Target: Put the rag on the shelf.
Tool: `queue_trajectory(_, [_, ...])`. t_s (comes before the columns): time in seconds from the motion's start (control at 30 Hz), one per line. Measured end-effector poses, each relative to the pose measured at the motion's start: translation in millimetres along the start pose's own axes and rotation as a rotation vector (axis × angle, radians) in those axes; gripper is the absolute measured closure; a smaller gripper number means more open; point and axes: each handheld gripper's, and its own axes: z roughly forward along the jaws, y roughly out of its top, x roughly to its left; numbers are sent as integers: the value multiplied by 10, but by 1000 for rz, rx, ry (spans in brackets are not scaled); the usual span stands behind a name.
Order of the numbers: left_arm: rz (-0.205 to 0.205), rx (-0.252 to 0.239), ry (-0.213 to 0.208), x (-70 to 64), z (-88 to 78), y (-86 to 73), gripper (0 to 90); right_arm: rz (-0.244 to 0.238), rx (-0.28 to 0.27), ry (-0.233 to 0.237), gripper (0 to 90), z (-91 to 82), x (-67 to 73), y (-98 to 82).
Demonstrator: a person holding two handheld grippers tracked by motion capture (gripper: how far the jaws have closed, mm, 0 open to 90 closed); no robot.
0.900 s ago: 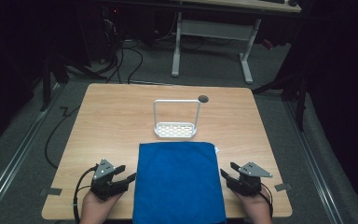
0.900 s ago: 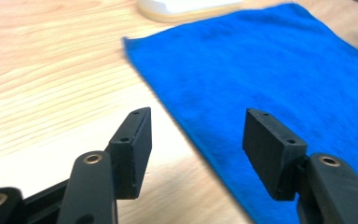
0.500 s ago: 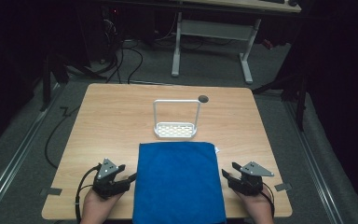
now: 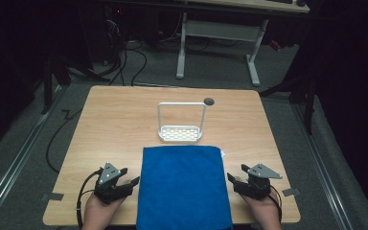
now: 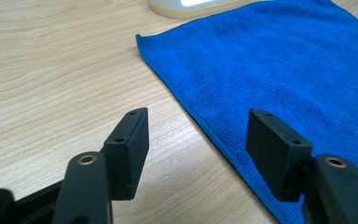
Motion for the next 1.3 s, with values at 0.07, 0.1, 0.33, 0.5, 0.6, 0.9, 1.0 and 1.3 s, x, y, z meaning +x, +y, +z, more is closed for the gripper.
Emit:
queue_trajectory(0.07, [3, -3, 0, 5, -5, 3, 392, 5, -5, 17, 290, -7, -11, 7])
queue_trajectory(0.1, [7, -5, -2, 6, -7, 4, 393, 11, -9, 24, 288, -10, -15, 8])
queue_trajectory(0.33, [4, -11, -21, 22, -15, 13, 397, 26, -33, 38, 264, -27, -38, 3])
queue_trajectory(0.5, [-4, -9, -28, 53, -10, 33, 390, -10, -24, 36, 227, -13, -8, 3])
queue_trajectory(0.6, [9, -14, -17, 60, 14, 54, 377, -22, -27, 34, 218, -14, 1, 3])
queue_trajectory(0.9, [14, -2, 8, 66, 208, 220, 366, -70, -40, 23, 212, -58, 44, 53])
queue_trajectory(1.0, [20, 1, 14, 69, 266, 263, 370, -81, -38, 27, 212, -56, 55, 48])
queue_trajectory(1.3, [49, 18, 36, 124, 665, 527, 392, -55, -47, 63, 246, -51, 61, 29])
